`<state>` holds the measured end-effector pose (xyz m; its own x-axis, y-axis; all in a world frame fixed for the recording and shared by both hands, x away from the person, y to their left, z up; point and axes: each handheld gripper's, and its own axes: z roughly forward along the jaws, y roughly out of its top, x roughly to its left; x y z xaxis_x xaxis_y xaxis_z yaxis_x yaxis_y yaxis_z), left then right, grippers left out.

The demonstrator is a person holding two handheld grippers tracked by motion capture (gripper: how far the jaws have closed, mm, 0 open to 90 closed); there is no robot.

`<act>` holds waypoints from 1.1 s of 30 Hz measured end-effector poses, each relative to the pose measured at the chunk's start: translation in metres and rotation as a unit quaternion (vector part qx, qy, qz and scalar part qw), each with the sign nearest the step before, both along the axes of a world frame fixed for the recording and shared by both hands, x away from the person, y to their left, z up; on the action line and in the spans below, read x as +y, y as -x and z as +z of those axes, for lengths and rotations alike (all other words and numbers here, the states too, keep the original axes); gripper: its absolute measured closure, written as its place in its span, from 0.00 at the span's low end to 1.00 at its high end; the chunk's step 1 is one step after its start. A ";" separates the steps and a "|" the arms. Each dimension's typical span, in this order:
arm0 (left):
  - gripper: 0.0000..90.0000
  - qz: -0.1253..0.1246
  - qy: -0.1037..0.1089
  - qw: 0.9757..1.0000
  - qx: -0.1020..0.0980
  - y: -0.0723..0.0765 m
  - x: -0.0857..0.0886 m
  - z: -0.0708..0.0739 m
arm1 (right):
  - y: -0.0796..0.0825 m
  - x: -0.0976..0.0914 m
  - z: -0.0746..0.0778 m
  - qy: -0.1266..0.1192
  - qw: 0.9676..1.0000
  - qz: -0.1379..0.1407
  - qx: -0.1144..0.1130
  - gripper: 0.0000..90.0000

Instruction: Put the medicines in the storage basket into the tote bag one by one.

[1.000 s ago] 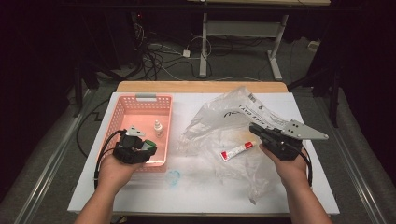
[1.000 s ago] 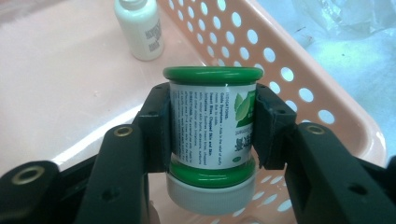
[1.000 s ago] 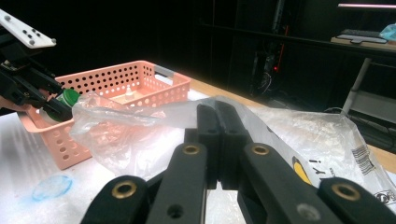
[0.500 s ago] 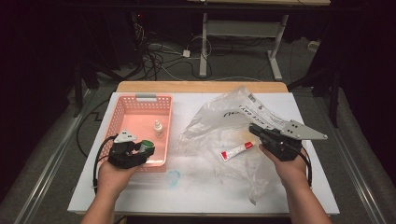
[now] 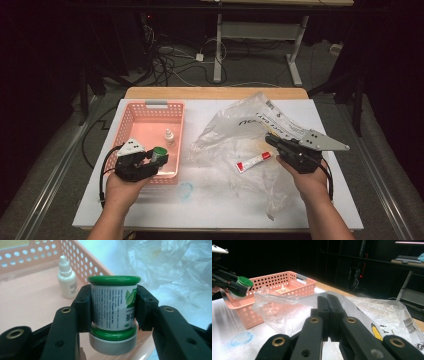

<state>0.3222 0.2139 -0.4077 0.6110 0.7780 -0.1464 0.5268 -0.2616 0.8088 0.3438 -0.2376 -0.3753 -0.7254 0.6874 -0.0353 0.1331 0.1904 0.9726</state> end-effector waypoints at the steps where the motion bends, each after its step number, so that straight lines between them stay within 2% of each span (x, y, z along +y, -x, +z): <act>1: 0.60 -0.001 0.001 1.000 -0.002 0.001 -0.001 0.001 | 0.000 -0.001 0.000 0.000 1.000 0.000 -0.003 1.00; 6: 0.60 -0.017 0.024 1.000 -0.011 0.007 -0.007 0.010 | 0.000 -0.002 0.002 -0.003 1.000 -0.003 -0.004 1.00; 8: 0.60 -0.023 0.021 0.999 -0.017 0.011 -0.012 0.013 | 0.000 -0.002 0.002 -0.002 1.000 -0.002 -0.006 1.00; 15: 0.60 -0.048 0.034 0.998 -0.022 0.020 -0.028 0.014 | 0.001 0.000 0.002 -0.001 1.000 0.000 -0.006 1.00; 25: 0.60 -0.082 0.027 0.996 -0.015 0.024 -0.051 0.011 | 0.001 -0.002 0.003 -0.002 1.000 0.000 -0.008 1.00; 33: 0.60 -0.118 0.024 0.993 -0.010 0.031 -0.076 0.008 | 0.001 0.000 0.004 0.000 1.000 0.001 -0.009 1.00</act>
